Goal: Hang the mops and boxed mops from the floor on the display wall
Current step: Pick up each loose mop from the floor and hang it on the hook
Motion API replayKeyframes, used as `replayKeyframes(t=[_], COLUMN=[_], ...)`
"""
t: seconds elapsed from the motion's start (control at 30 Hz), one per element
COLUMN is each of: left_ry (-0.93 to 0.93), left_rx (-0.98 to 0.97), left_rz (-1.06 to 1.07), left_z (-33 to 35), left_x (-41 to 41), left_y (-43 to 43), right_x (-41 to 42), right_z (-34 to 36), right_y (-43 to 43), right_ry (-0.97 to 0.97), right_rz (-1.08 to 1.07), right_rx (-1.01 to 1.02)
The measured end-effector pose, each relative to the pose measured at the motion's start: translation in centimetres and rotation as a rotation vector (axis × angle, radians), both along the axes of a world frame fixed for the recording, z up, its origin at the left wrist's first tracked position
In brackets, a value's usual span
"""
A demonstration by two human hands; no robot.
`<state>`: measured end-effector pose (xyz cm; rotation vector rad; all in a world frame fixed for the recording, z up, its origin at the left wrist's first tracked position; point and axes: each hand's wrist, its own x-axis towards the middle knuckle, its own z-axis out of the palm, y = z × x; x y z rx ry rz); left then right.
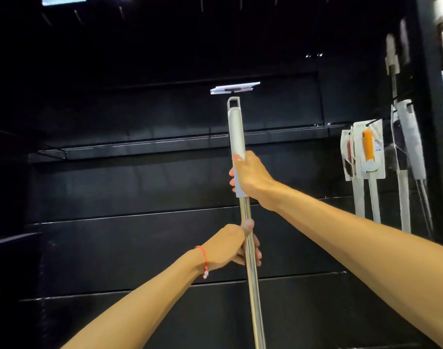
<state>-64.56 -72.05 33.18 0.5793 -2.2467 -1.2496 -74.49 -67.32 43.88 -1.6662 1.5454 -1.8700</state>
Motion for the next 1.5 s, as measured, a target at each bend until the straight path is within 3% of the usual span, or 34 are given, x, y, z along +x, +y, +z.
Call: replayKeyframes(t=[0.53,0.73,1.0,1.17,1.37,1.5], left_ry=[-0.047,0.017,0.012,0.036,0.077,0.095], left_rx=[0.059,0.073,0.011,-0.022,-0.003,0.012], left_rz=[0.000,0.055,0.106,0.120,0.152,0.179], left_z=[-1.0,-2.2,-3.2,-3.9,-4.4,-4.8], left_x=[-1.4,-2.2,-5.4,-8.0,-10.8,-12.2], left_y=[-4.5,-6.9,-12.9,-18.4,-23.5,-25.8], right_x=[-1.9,-2.5,-6.5,-8.5,-11.6,-12.8], right_z=[-0.4,-1.2,-2.1,-2.4,-3.1,-3.1], right_y=[-4.6,-6.8,-13.0,-16.8,-21.6,-23.7], right_ry=[0.004,0.047,-0.017,0.066,0.112,0.136], right_rz=[-0.103,-0.125,-0.190,-0.237,-0.121,-0.128], right_rx=[0.111,0.084,0.099,0.081,0.002,0.060])
